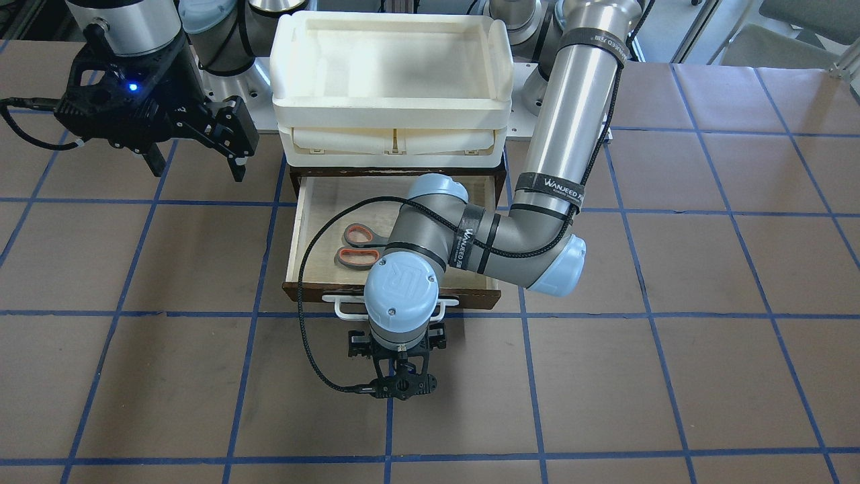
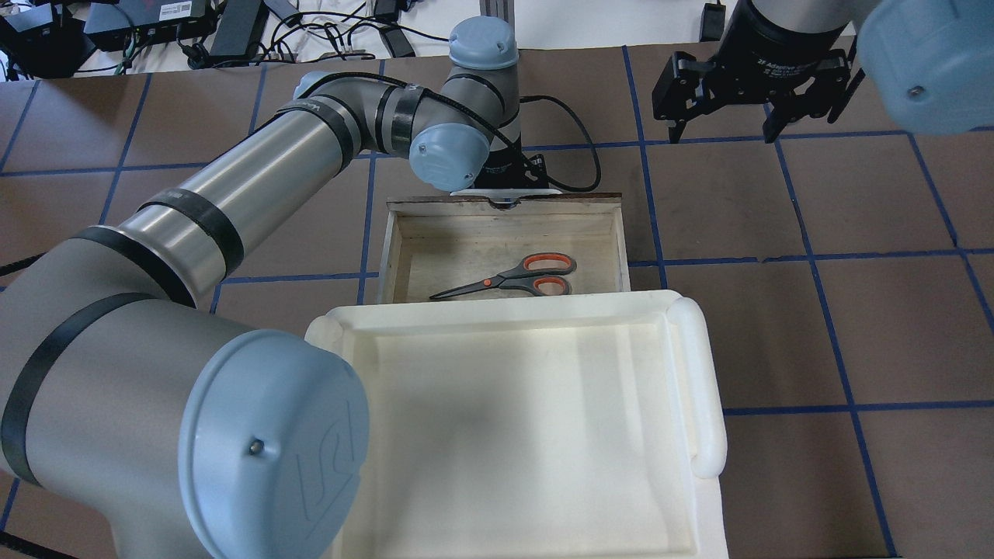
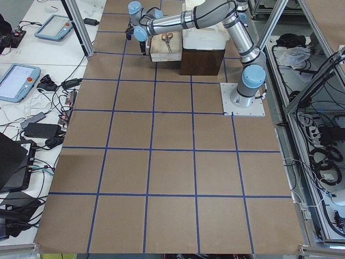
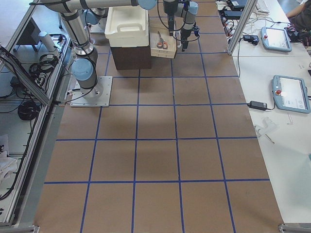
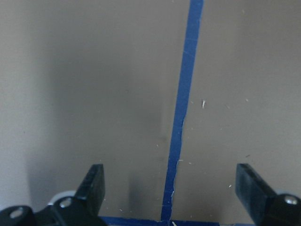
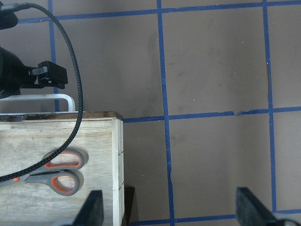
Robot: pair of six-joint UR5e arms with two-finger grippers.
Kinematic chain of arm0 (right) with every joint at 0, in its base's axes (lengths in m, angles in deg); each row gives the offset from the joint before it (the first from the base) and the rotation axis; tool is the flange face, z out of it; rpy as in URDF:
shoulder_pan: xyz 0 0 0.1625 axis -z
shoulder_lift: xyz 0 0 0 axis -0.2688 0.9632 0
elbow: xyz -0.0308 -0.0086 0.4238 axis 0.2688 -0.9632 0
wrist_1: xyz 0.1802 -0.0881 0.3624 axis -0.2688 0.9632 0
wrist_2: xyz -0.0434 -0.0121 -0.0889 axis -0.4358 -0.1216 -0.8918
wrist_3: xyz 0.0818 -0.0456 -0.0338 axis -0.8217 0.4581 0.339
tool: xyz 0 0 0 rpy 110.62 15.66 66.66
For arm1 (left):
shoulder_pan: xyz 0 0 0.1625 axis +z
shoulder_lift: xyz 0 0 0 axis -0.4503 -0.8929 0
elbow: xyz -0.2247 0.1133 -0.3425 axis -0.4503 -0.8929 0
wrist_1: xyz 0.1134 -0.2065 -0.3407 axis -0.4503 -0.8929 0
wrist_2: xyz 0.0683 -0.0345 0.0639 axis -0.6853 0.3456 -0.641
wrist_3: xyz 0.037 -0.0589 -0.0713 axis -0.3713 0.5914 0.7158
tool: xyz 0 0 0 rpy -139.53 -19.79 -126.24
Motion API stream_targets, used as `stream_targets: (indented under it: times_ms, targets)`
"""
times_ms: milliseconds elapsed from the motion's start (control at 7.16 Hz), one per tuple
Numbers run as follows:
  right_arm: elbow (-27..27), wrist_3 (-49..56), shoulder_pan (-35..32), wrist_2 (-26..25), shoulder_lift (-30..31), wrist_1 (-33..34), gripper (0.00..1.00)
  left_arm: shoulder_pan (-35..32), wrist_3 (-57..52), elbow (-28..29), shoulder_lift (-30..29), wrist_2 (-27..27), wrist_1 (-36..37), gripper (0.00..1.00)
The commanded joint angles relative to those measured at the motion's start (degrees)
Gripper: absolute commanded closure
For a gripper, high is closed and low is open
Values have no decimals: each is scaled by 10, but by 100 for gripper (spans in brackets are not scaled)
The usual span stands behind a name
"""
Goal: Put scissors in drawer and close it
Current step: 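Lower the left gripper behind the drawer's far edge, then push the drawer closed with the left gripper toward the robot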
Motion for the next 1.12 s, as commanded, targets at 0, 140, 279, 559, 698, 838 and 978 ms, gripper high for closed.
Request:
stream_targets:
  times_ms: [0, 140, 279, 559, 698, 838, 978]
  targets:
    - [0, 0, -1, 0, 2, -3, 0, -10, 0, -1, 7, -1, -19, 0]
    - [2, -1, -1, 1, 0, -3, 0, -16, 8, 0, 13, -3, -25, 0]
    - [4, 0, -1, 1, 0, -4, 0, -22, 28, -1, 18, -2, -44, 0]
    - [7, -1, -2, 14, -1, -4, 0, -27, 29, -2, 23, 0, -54, 0]
    - [9, -1, -3, 16, 2, -3, 0, -30, 29, -2, 31, 4, -57, 0]
    - [11, 1, -3, 17, -1, -4, 0, -35, 29, -5, 39, 4, -68, 0]
    - [11, 4, -3, 14, -1, -5, 0, -41, 30, -22, 48, 4, -68, 0]
